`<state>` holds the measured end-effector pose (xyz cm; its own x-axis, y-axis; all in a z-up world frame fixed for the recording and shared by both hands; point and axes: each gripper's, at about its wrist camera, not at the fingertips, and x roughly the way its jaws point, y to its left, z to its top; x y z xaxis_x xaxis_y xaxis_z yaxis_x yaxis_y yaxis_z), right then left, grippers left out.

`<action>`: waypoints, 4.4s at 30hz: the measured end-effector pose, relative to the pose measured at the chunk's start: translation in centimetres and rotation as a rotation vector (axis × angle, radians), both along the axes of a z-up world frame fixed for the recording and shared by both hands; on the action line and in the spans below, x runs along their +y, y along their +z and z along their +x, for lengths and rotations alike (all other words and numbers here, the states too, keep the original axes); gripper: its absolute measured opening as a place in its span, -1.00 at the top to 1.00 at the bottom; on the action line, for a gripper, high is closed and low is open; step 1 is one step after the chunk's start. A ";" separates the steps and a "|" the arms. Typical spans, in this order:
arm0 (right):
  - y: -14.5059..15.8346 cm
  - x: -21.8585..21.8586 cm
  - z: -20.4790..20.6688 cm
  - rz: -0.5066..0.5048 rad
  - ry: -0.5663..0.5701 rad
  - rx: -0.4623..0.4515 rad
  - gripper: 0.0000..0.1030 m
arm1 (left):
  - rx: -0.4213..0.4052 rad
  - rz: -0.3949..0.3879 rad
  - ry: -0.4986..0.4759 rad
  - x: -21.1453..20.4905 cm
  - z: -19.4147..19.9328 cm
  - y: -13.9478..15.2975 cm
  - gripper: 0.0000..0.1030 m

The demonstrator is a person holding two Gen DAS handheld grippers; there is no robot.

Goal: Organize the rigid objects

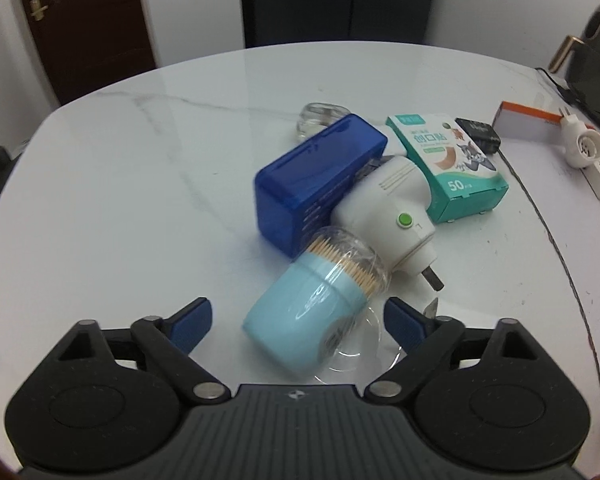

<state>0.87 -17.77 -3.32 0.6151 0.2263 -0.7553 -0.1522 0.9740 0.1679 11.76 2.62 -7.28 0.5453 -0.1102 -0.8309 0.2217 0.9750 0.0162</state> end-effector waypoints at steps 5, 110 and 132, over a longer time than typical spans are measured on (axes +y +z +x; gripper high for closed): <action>-1.0 1.3 0.6 0.004 0.005 0.007 -0.66 | -0.007 -0.012 -0.047 -0.2 0.5 -0.6 -0.39; 6.5 -13.8 -3.5 0.002 -0.276 -0.246 -0.53 | -0.147 -0.159 0.015 -17.1 -9.0 9.9 0.06; 6.6 -16.9 -3.8 -0.005 -0.342 -0.260 -0.53 | -0.145 -0.152 -0.050 -20.1 -8.7 9.8 0.06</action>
